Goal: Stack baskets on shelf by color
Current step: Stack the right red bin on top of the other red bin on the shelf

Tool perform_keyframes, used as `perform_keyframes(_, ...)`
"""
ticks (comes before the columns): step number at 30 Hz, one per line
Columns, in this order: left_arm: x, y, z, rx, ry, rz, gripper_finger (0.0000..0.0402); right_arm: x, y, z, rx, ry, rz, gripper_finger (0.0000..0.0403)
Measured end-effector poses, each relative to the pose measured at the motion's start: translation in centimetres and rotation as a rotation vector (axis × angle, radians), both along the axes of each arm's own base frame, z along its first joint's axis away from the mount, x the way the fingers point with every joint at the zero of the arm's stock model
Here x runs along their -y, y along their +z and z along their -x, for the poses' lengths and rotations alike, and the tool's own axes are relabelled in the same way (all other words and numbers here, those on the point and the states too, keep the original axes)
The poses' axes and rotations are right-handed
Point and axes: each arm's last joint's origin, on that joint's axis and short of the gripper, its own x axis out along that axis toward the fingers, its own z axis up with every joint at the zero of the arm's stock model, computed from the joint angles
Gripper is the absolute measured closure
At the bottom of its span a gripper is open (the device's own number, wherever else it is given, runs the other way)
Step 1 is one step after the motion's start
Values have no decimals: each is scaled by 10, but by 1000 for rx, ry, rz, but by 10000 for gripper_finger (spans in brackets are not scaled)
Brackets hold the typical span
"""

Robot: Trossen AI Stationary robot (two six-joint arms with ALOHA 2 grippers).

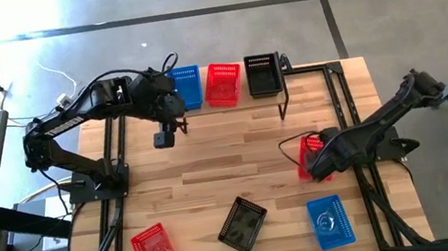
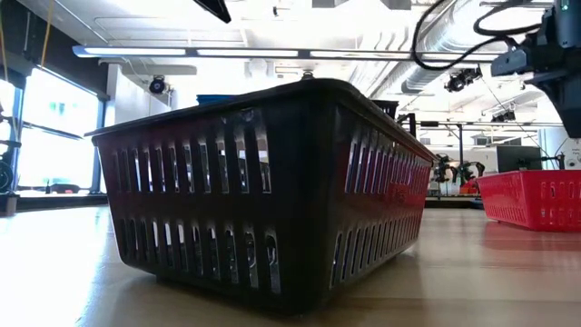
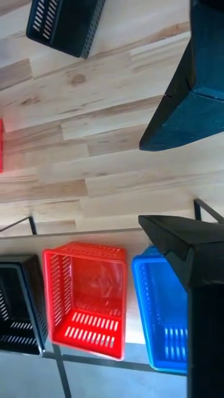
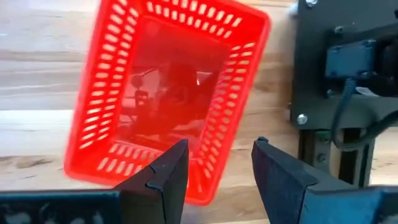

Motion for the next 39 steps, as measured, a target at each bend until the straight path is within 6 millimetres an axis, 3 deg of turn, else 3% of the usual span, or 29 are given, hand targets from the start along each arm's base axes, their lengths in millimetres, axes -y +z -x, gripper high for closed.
perform_keyframes(7, 0, 1, -1, 17, 8, 3, 233, 4, -16, 11, -2, -54, -44, 242)
perform_keyframes(16, 3, 1, -2, 33, 59, 54, 233, 6, -53, 15, 43, -105, -65, 242)
perform_keyframes(20, 9, 1, -4, 33, 34, 56, 233, 7, -64, 18, 54, -108, -70, 259)
perform_keyframes(29, 24, 4, -11, 75, -10, 61, 233, 8, -64, 15, 108, -102, -35, 392)
perform_keyframes(35, 31, 5, -14, 85, -20, 31, 233, 4, -63, 8, 189, -117, -49, 399)
perform_keyframes(39, 36, 5, -15, 85, -1, 18, 233, 0, -49, -2, 283, -126, -17, 401)
